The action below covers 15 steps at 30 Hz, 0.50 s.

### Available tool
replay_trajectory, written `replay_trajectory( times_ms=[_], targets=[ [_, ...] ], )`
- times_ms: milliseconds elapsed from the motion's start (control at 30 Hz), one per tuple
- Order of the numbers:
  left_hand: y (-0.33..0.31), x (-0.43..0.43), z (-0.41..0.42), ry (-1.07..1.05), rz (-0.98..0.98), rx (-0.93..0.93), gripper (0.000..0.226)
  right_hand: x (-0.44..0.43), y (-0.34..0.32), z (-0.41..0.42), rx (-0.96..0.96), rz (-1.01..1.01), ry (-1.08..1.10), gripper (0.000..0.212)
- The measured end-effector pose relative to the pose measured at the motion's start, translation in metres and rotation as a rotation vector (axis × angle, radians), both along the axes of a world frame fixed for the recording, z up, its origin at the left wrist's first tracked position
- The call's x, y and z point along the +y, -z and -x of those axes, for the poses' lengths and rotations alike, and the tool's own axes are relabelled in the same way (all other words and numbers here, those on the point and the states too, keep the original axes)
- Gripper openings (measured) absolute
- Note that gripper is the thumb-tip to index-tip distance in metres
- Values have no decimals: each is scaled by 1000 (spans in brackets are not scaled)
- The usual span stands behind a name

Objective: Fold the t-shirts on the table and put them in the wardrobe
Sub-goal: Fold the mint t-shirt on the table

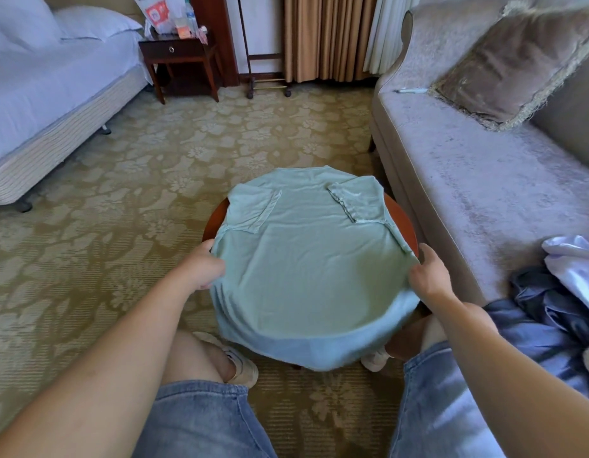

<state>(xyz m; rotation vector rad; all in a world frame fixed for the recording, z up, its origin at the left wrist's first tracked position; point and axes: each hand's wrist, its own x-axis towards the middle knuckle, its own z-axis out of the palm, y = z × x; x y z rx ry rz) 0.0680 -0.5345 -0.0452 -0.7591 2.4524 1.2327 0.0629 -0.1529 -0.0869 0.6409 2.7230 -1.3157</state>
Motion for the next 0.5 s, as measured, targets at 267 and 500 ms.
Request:
replay_trajectory(
  times_ms=[267, 500],
  targets=[
    [-25, 9, 54, -267, -393, 389, 43, -27, -68, 67, 290, 298, 36, 38],
    [4, 4, 90, -95, -95, 265, 96, -18, -41, 108, 22, 218, -110, 70]
  ],
)
